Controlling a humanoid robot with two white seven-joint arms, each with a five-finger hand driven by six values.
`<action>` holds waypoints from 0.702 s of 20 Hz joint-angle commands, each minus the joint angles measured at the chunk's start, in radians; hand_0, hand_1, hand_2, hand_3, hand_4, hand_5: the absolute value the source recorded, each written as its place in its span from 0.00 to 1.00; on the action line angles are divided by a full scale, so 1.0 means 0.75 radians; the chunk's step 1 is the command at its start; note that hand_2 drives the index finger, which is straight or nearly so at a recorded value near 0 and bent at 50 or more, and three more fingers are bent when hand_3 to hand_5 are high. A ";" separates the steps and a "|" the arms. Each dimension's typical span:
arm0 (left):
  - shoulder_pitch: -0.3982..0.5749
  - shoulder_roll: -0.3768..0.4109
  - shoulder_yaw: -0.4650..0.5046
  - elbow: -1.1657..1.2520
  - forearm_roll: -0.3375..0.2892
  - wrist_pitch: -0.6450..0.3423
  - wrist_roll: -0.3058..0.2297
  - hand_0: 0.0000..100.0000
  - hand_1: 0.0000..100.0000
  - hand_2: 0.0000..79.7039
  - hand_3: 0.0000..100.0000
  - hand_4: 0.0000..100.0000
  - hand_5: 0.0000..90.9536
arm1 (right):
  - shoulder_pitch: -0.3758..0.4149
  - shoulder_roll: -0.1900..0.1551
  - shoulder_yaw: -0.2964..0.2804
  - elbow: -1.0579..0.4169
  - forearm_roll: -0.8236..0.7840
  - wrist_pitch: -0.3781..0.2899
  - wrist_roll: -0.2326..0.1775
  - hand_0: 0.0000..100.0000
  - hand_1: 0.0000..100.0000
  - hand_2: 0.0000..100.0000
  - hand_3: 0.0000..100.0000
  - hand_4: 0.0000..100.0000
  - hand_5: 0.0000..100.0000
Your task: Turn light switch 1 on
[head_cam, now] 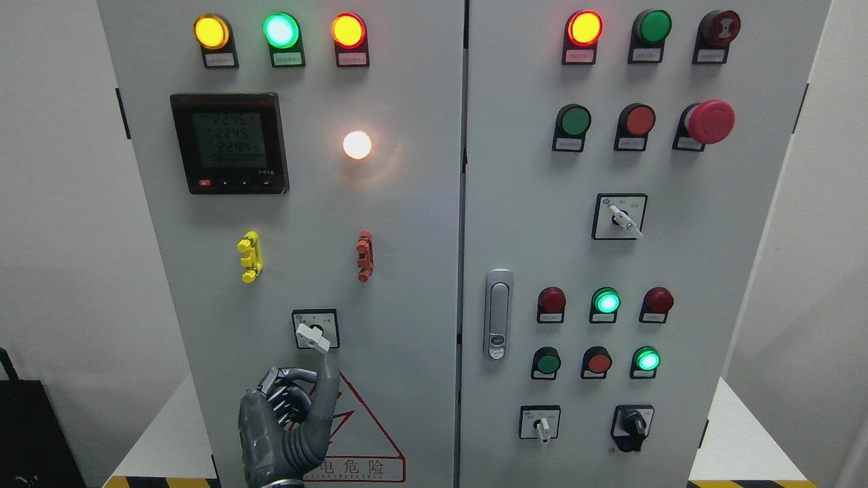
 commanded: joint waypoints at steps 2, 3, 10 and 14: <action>0.294 0.046 0.032 -0.027 -0.002 -0.278 -0.091 0.00 0.32 0.72 0.94 0.94 0.96 | 0.000 0.000 -0.001 0.000 0.000 -0.001 0.001 0.00 0.00 0.00 0.00 0.00 0.00; 0.354 0.056 0.064 -0.017 0.002 -0.346 -0.125 0.00 0.32 0.71 0.93 0.94 0.97 | 0.000 0.000 0.001 0.000 0.000 -0.001 -0.001 0.00 0.00 0.00 0.00 0.00 0.00; 0.620 0.136 0.295 0.259 0.193 -0.655 -0.311 0.00 0.26 0.67 0.92 0.96 0.95 | 0.000 0.000 0.001 0.000 0.000 -0.001 -0.001 0.00 0.00 0.00 0.00 0.00 0.00; 0.626 0.140 0.443 0.630 0.301 -0.716 -0.422 0.00 0.20 0.53 0.81 0.90 0.83 | 0.000 0.000 0.001 0.000 0.000 -0.001 -0.001 0.00 0.00 0.00 0.00 0.00 0.00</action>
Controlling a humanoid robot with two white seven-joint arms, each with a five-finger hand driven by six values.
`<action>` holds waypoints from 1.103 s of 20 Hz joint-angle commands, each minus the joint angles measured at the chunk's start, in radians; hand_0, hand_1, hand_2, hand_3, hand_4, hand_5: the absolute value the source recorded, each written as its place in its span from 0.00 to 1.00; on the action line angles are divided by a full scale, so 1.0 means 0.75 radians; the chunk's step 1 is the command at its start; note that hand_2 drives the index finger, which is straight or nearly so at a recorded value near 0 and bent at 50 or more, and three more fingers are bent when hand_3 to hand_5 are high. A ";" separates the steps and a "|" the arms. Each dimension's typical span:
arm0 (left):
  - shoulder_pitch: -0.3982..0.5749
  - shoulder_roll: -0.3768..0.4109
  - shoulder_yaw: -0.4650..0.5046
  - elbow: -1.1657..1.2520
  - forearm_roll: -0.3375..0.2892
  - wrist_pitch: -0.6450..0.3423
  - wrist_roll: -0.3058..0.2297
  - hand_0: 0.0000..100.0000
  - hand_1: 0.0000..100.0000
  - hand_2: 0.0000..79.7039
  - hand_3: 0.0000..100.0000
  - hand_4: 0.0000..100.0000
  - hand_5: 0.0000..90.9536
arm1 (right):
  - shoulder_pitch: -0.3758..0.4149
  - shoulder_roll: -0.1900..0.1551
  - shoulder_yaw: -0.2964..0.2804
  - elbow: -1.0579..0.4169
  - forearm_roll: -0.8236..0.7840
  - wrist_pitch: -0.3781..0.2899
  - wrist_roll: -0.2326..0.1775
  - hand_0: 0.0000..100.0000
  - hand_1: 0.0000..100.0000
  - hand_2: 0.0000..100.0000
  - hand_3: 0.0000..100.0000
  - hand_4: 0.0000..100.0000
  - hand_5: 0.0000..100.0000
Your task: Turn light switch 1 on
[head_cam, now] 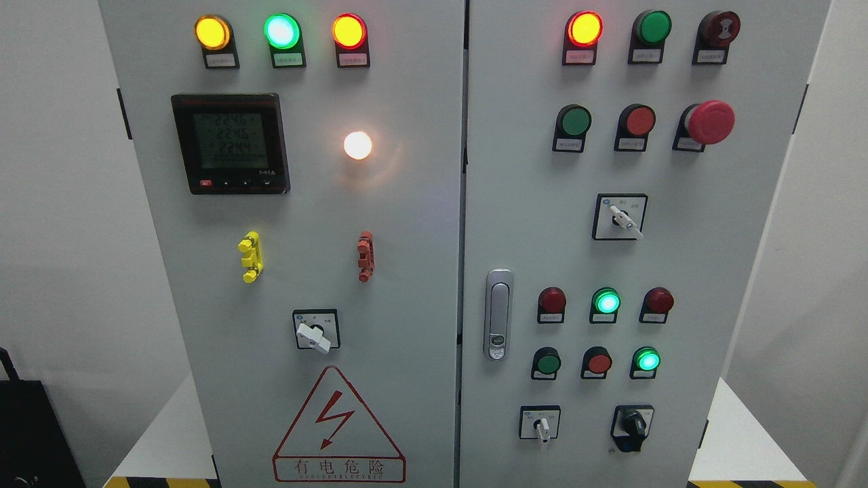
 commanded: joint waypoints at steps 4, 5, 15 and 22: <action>0.118 0.054 0.299 1.008 0.147 -0.216 -0.080 0.04 0.18 0.37 0.69 0.78 0.67 | 0.000 0.000 0.001 -0.002 0.000 -0.001 0.001 0.00 0.00 0.00 0.00 0.00 0.00; 0.118 0.057 0.301 1.149 0.147 -0.240 -0.090 0.07 0.18 0.33 0.65 0.74 0.59 | 0.000 0.000 -0.001 0.000 0.000 -0.001 0.001 0.00 0.00 0.00 0.00 0.00 0.00; 0.079 0.057 0.281 2.060 0.128 -0.033 -0.393 0.20 0.16 0.09 0.28 0.41 0.11 | 0.000 0.000 -0.001 0.000 0.000 -0.001 -0.001 0.00 0.00 0.00 0.00 0.00 0.00; 0.026 0.085 0.189 2.241 -0.037 0.244 -0.626 0.20 0.09 0.00 0.00 0.08 0.00 | 0.000 0.000 0.001 0.000 0.000 -0.001 -0.001 0.00 0.00 0.00 0.00 0.00 0.00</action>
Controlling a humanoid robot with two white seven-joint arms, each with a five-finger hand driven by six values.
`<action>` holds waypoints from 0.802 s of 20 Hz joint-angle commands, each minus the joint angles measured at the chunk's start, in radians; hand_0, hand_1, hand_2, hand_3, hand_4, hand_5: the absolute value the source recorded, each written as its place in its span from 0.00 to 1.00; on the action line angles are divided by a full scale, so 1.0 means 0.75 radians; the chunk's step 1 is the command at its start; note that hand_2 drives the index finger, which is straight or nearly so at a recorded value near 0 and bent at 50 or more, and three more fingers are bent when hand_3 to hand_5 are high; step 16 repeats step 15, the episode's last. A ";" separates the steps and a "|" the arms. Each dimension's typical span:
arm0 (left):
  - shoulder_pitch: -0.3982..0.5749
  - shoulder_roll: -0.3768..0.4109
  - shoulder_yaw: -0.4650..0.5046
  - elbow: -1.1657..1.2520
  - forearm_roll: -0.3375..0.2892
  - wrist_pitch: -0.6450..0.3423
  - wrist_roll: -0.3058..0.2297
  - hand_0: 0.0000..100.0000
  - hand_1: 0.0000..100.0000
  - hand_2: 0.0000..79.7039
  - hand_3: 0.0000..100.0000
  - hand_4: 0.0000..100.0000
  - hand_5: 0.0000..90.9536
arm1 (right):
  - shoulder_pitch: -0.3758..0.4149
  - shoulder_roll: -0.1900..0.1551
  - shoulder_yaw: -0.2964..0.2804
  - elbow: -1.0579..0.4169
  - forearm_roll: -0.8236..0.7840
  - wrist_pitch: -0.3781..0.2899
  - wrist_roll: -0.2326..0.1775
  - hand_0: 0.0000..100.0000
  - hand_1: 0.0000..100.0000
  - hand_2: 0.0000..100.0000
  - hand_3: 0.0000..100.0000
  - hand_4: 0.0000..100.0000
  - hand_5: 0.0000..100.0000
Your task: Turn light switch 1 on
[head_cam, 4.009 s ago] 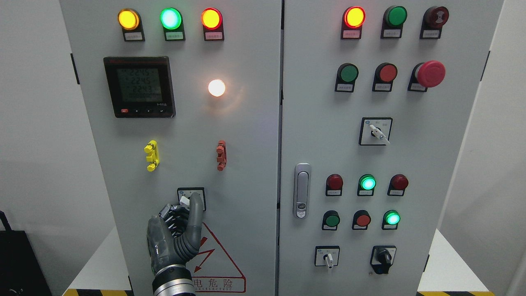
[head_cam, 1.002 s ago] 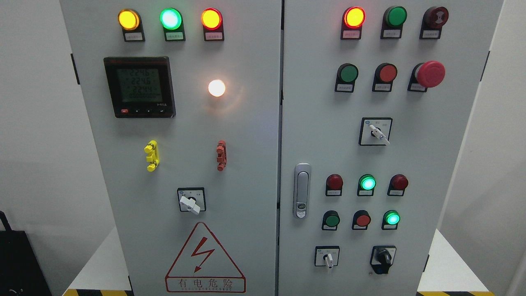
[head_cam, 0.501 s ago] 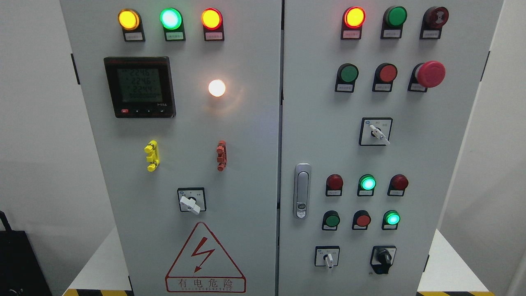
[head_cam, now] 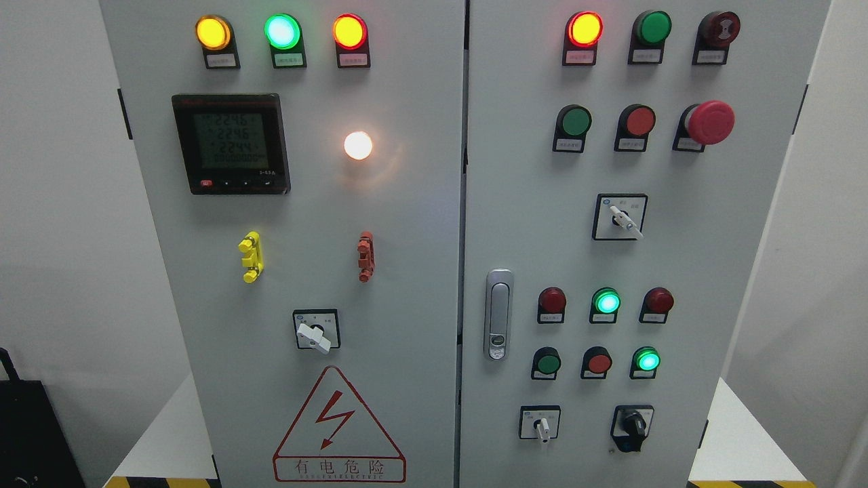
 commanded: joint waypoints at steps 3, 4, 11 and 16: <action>-0.078 0.009 -0.037 0.605 -0.149 0.130 -0.025 0.18 0.04 0.00 0.00 0.02 0.00 | 0.000 0.000 0.001 0.000 0.000 -0.001 0.001 0.00 0.00 0.00 0.00 0.00 0.00; -0.093 0.009 -0.037 0.603 -0.149 0.130 -0.001 0.18 0.03 0.00 0.00 0.01 0.00 | 0.000 -0.002 0.001 0.000 0.000 -0.001 -0.001 0.00 0.00 0.00 0.00 0.00 0.00; -0.109 0.009 -0.027 0.601 -0.133 0.126 0.039 0.17 0.00 0.00 0.00 0.00 0.00 | 0.000 -0.002 0.001 0.000 0.000 -0.001 -0.001 0.00 0.00 0.00 0.00 0.00 0.00; -0.113 0.007 -0.027 0.599 -0.133 0.124 0.041 0.18 0.00 0.00 0.00 0.00 0.00 | 0.000 0.000 0.001 0.000 0.000 -0.001 -0.001 0.00 0.00 0.00 0.00 0.00 0.00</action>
